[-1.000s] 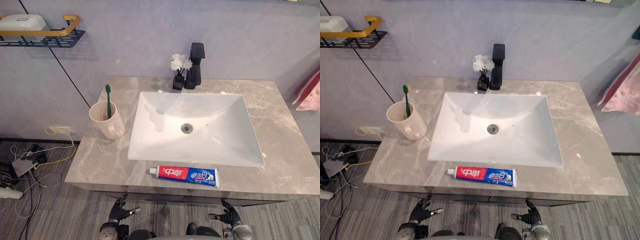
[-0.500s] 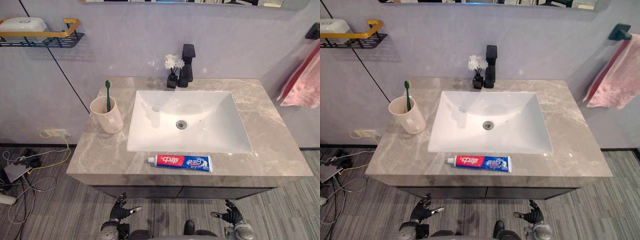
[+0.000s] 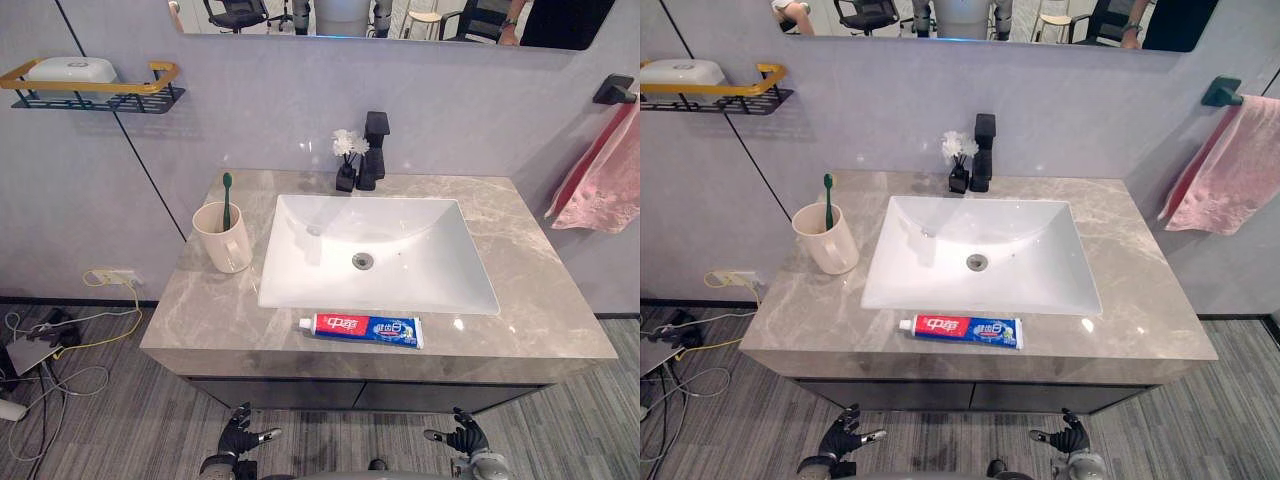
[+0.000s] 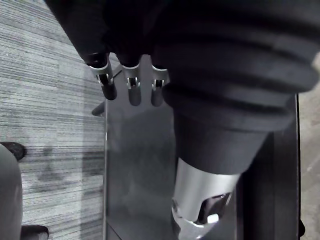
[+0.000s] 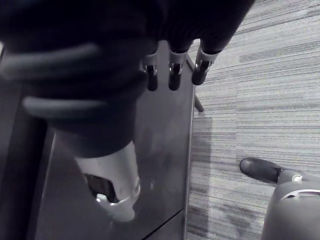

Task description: Organize washtable

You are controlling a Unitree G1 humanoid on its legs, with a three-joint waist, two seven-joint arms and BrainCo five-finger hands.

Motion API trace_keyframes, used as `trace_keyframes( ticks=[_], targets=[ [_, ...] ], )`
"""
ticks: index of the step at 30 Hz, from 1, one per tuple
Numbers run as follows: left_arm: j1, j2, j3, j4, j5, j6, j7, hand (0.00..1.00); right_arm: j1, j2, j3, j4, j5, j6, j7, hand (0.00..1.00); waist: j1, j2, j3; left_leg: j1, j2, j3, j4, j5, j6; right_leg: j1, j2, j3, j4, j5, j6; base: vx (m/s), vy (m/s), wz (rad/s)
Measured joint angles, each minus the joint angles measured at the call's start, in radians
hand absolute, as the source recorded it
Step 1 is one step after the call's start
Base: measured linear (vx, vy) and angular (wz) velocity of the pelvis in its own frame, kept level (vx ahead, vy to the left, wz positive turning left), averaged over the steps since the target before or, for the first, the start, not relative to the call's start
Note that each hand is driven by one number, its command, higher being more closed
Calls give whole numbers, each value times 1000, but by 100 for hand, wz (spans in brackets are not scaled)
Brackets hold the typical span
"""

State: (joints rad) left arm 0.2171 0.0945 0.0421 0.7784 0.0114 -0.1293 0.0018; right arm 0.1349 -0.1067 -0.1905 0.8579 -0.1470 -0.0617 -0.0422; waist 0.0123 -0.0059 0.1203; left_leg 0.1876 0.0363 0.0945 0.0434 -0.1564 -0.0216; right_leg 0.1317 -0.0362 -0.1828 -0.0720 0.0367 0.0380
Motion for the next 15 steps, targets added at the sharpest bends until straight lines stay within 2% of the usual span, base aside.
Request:
trace_keyframes(
  ticks=[3, 9, 15],
  targets=[
    [0, 0, 0, 0, 0, 0, 1, 0, 4, -1, -10, 3, 13, 0, 0, 0, 0, 4, 0, 1, 0, 1, 0, 0, 0, 0, 0, 0, 1, 0, 0, 0, 0, 0],
    [-1, 0, 1, 20, -2, 9, 22, 0, 19, -6, -110, 42, 80, 1, -1, 0, 0, 9, 1, 2, 0, -3, 0, 1, -1, 4, -3, -8, 1, 0, 0, 0, 0, 2],
    [0, 1, 49, 39, -19, 25, 29, 0, 26, -33, -177, 60, 119, 2, -4, 0, 1, 9, 1, 2, -1, -28, -11, 13, 3, 13, -20, -46, -1, -2, 4, -12, -1, 13]
  ],
)
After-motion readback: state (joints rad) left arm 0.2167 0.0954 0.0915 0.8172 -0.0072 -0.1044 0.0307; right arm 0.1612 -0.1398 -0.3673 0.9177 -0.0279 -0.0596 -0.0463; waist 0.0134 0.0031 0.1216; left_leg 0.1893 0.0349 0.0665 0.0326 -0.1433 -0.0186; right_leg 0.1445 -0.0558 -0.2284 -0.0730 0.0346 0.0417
